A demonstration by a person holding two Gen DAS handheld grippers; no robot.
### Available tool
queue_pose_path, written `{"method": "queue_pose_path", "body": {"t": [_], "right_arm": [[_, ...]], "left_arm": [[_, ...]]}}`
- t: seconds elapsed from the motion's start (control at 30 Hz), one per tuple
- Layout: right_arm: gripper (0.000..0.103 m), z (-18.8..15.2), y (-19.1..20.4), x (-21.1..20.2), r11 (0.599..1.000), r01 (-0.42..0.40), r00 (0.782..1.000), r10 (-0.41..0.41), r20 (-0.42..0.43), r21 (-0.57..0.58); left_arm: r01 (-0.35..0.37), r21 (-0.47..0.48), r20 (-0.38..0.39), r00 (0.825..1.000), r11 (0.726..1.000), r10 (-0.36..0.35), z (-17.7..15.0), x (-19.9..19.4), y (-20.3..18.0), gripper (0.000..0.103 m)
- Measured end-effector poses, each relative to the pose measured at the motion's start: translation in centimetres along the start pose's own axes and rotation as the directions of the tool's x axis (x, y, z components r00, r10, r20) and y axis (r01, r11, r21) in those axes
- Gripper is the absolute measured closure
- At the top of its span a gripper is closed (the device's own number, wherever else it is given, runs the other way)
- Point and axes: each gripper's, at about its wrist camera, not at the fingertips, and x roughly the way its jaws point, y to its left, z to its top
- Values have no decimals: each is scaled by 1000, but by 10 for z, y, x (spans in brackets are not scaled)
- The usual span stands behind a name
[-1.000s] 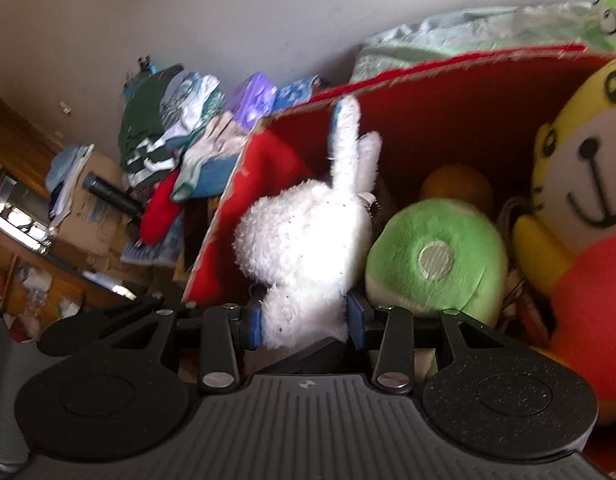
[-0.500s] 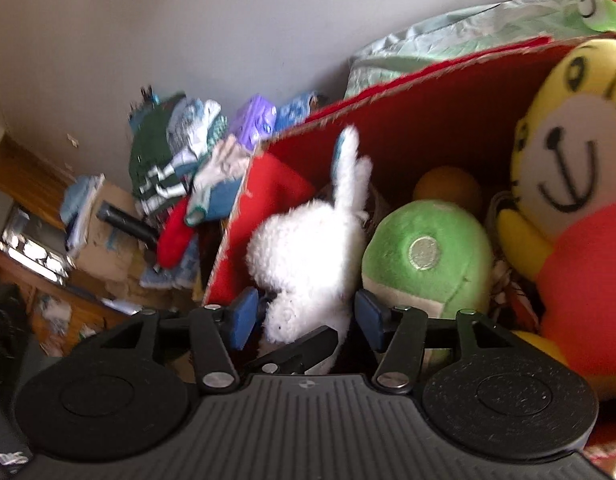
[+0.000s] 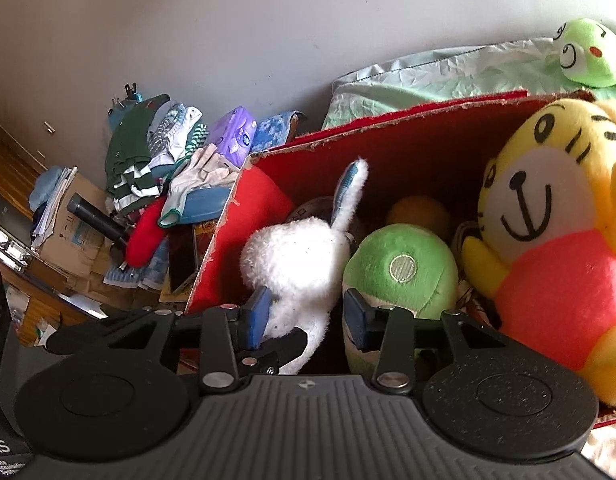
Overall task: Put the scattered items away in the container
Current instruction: 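Lower the white bunny into the red box and open the right gripper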
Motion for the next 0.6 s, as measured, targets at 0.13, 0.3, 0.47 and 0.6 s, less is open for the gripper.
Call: {"method": "queue_pose_path", "body": {"t": [0.13, 0.3, 0.47, 0.6], "right_arm": [[59, -1, 5, -4, 998, 56, 998, -55, 19, -20], [59, -3, 16, -11, 983, 165, 986, -161, 53, -82], [59, -6, 14, -17, 981, 176, 983, -171, 61, -81], [59, -9, 16, -23, 975, 200, 978, -193, 74, -93]], "left_arm": [[-23, -6, 15, 1000, 1000, 24, -2, -6, -1, 46], [-79, 1, 57, 995, 997, 79, -4, -16, -3, 42], [-89, -14, 65, 994, 996, 89, -6, -20, 0, 40], [-94, -22, 63, 993, 995, 95, -8, -23, -2, 36]]}}
